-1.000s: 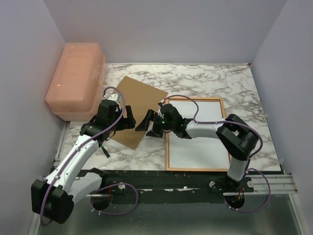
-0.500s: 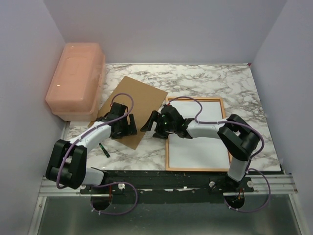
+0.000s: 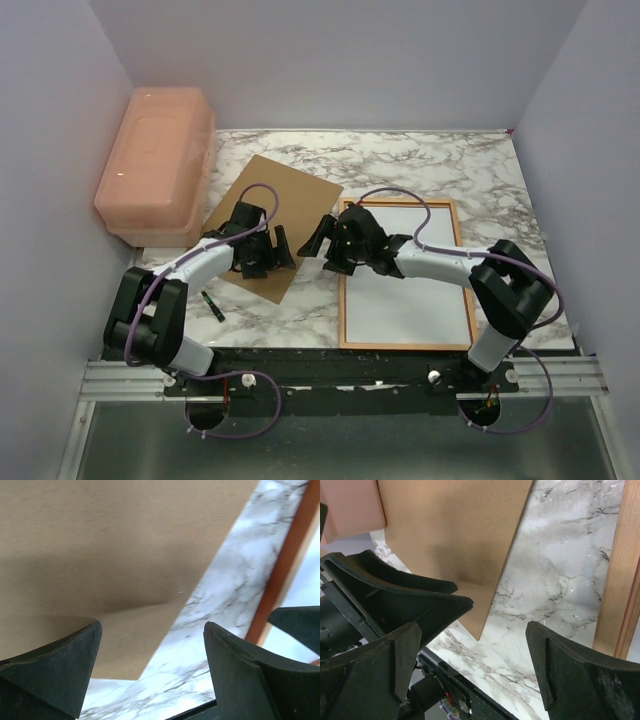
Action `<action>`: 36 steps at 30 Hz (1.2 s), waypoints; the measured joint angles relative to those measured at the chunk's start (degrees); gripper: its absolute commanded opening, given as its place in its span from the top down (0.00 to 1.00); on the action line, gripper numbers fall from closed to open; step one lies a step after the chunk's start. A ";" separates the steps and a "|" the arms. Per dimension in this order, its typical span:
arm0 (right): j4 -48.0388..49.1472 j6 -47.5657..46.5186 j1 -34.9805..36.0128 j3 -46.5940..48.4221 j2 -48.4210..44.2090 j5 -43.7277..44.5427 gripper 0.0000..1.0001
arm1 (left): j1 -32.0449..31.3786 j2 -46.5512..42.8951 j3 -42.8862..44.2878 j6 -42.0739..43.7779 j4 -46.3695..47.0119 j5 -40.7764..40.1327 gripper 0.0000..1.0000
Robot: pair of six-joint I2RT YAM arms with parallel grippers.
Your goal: Put the photo into the frame
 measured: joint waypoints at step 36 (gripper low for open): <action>-21.94 -16.61 12.00 27.19 14.43 10.27 0.07 | 3.76 -42.69 9.46 -1.55 -13.75 -10.51 0.03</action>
